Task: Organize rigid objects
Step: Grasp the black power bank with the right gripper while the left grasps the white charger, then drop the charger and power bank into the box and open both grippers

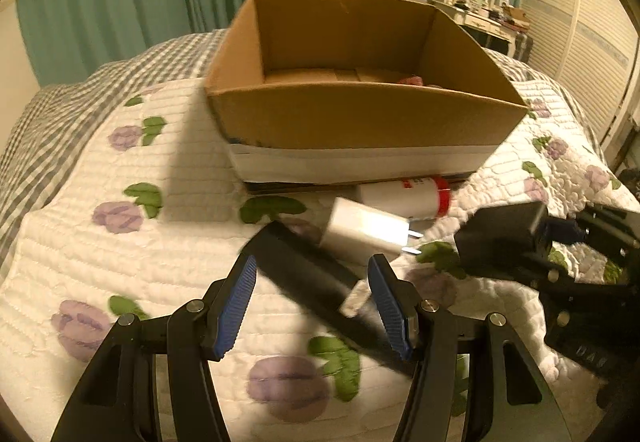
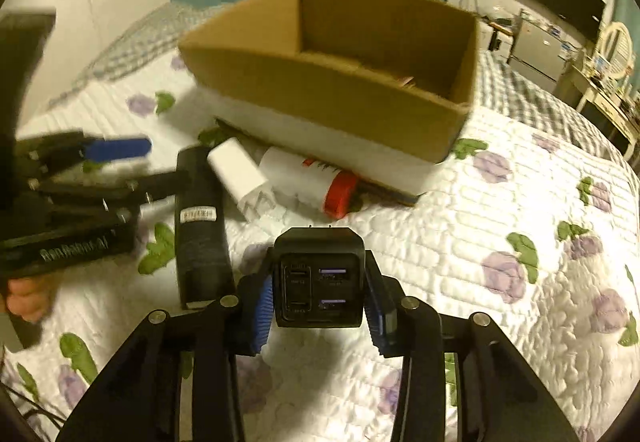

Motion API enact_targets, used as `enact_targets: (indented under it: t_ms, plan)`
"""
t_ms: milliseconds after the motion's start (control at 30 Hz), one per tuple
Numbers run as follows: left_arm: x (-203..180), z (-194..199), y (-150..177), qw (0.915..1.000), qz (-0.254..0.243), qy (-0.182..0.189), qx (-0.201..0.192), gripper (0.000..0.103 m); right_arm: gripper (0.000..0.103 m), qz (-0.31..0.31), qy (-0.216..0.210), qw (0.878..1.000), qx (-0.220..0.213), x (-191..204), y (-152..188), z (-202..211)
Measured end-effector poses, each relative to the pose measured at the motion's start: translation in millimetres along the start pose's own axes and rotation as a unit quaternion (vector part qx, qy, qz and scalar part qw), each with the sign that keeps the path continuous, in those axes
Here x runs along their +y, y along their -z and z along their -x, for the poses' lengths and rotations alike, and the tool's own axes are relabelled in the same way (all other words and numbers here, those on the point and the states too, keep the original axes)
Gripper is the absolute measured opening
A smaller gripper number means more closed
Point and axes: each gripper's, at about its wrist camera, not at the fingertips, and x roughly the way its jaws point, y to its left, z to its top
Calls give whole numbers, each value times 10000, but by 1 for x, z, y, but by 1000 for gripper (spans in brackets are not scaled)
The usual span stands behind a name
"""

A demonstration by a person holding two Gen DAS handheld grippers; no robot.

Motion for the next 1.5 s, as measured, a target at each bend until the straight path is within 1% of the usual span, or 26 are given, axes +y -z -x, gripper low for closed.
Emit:
enact_targets:
  t_ms: [133, 200, 300, 367, 533, 667, 767, 833, 933, 1067, 1233, 1367, 1500]
  plan:
    - [-13, -8, -6, 9998, -176, 64, 53, 61, 38, -272, -14, 9995, -167, -15, -4, 8]
    - [-18, -14, -6, 9995, -261, 131, 101, 61, 38, -355, 13, 9991, -226, -15, -8, 10]
    - [-26, -21, -4, 9985, -495, 125, 191, 61, 38, -502, -2, 9984, -278, -21, -11, 10]
    - [-31, -28, -1, 9975, -657, 68, 269, 61, 38, -557, -31, 9981, -277, -27, -13, 12]
    - [-41, -41, -1, 9940, -1029, -282, 232, 61, 38, -599, -105, 9978, -263, -29, -15, 11]
    - [-41, -50, -5, 9938, -1045, -287, 241, 61, 38, -629, -121, 9976, -247, -30, -13, 9]
    - [-37, -50, -6, 9950, -962, -170, 218, 59, 38, -623, -106, 9977, -231, -30, -12, 7]
    - [-36, -43, -5, 9951, -979, -100, 93, 51, 38, -619, -107, 9977, -261, -30, -12, 9]
    - [-32, -34, -4, 9957, -922, 77, 72, 51, 38, -613, -75, 9976, -312, -29, -12, 11]
    - [-27, -13, -3, 9963, -842, 131, -126, 51, 38, -593, 0, 9974, -406, -26, -14, 21]
    - [-13, 28, -7, 9972, -532, 200, -493, 51, 38, -559, 61, 9964, -635, -24, -25, 41]
    - [-8, 64, -21, 9954, -337, 306, -842, 51, 38, -501, 151, 9947, -883, -22, -36, 63]
    - [-7, 92, -37, 9922, -275, 405, -1150, 51, 38, -469, 181, 9925, -1116, -23, -52, 83]
